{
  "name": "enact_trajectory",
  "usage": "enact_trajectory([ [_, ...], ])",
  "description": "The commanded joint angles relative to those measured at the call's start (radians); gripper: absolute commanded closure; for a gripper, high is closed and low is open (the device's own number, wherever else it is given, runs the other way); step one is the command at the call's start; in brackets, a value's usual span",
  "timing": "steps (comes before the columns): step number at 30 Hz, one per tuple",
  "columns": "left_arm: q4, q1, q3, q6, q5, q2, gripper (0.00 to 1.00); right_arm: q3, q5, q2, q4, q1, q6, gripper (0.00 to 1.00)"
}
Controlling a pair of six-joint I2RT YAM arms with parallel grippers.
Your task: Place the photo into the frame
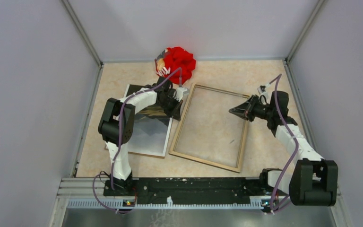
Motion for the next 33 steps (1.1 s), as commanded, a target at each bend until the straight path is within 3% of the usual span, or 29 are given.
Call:
enact_trajectory([
  [1,-0.02,-0.001,0.001,0.02,-0.013,0.006,1.0,-0.026,-0.018,0.014,0.051,0.006,-0.024,1.0],
  [11,-0.02,0.0,-0.003,0.02,-0.015,0.01,1.0,-0.044,-0.009,0.035,0.077,0.006,-0.002,1.0],
  [33,-0.019,-0.001,-0.014,0.02,-0.007,0.007,1.0,-0.126,0.047,-0.081,0.151,0.006,0.12,1.0],
])
